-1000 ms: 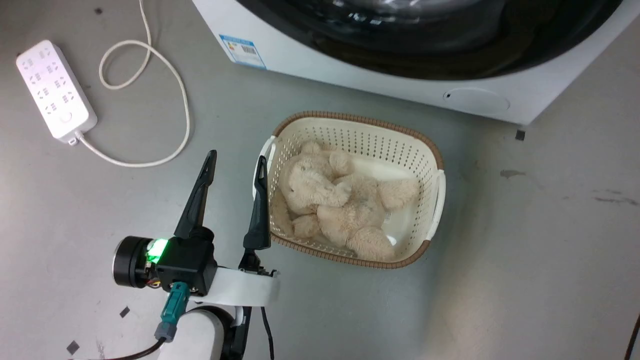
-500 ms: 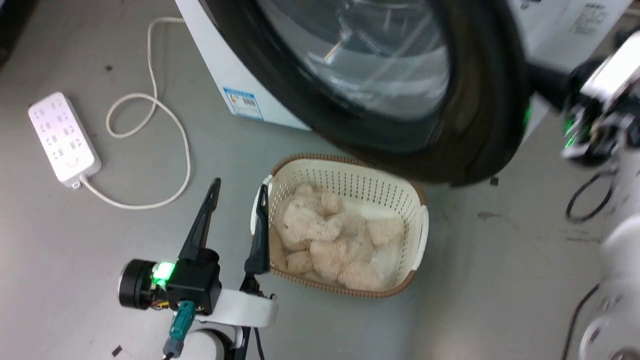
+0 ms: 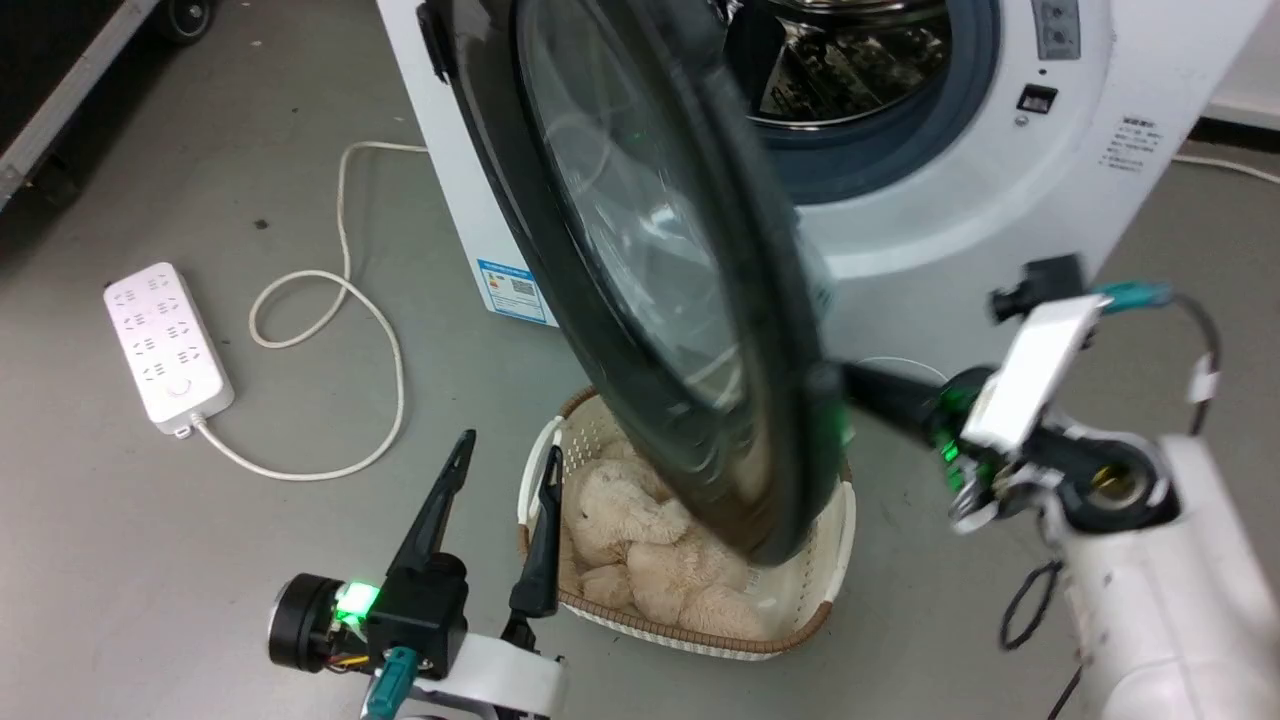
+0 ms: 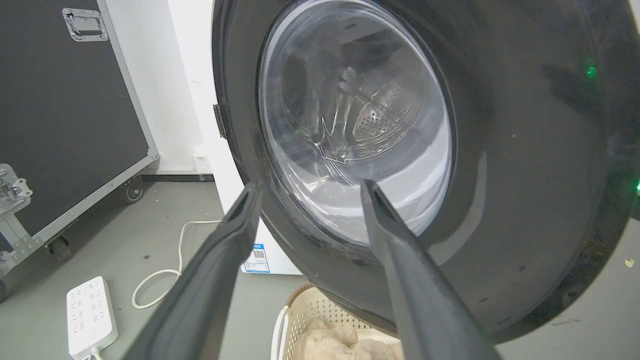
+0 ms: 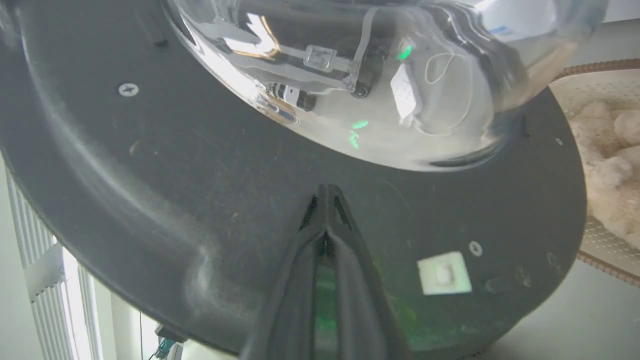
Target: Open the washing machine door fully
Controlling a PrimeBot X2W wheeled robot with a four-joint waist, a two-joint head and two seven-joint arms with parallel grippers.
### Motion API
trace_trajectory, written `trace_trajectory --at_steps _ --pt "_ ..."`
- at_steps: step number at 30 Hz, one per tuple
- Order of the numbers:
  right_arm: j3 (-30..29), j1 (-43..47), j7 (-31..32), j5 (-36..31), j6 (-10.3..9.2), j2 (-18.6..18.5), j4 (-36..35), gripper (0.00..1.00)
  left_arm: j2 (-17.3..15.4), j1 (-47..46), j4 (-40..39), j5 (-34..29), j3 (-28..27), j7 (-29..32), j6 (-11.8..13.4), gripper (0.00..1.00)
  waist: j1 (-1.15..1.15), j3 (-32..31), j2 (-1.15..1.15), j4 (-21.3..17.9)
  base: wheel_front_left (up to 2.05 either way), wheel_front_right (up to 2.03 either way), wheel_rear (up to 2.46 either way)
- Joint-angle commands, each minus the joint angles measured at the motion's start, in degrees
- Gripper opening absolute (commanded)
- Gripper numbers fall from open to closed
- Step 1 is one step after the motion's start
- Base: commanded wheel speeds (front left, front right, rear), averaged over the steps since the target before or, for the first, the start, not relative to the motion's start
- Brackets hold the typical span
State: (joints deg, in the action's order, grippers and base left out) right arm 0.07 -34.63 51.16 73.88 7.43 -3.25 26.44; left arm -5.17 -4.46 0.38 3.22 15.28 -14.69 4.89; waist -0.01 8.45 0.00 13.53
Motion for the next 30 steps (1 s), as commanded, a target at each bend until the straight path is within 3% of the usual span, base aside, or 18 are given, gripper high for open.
trace_trajectory --at_steps 1,8,15,17,21,30 --pt "1.65 1.51 -0.58 1.01 0.06 0.36 -0.72 0.00 -0.16 0.77 0.15 0.18 0.23 -0.30 -0.07 1.00 0.01 -0.41 0.00 0.49 0.00 0.00 0.00" --pt "11.40 5.65 -5.40 3.52 0.06 0.36 -5.06 0.00 0.09 1.69 1.04 -0.07 2.29 -0.30 -0.99 1.00 0.01 -1.53 0.00 2.64 0.00 0.00 0.00" --pt "13.67 7.78 -8.56 4.02 0.06 0.36 -6.44 0.00 0.44 1.87 1.69 0.25 2.99 -0.30 -0.81 1.00 0.01 -2.65 0.00 2.96 0.00 0.00 0.00" --pt "12.10 7.75 -11.24 2.12 0.06 0.36 -5.94 1.00 0.35 2.25 1.62 0.40 2.64 -0.30 -0.55 1.00 0.01 -2.93 0.00 2.38 0.00 0.00 0.00" --pt "8.51 7.95 -17.89 -3.47 0.06 -1.43 -8.01 1.00 -0.06 2.59 1.75 1.01 1.33 -0.30 -0.11 1.00 0.01 -4.01 0.00 0.56 0.00 0.00 0.00" --pt "10.15 13.90 -43.16 -29.69 0.06 -13.22 -19.60 1.00 -2.57 2.07 2.54 4.39 -2.84 -0.19 -1.47 1.00 0.01 -7.45 0.00 -5.13 0.00 0.00 0.00"
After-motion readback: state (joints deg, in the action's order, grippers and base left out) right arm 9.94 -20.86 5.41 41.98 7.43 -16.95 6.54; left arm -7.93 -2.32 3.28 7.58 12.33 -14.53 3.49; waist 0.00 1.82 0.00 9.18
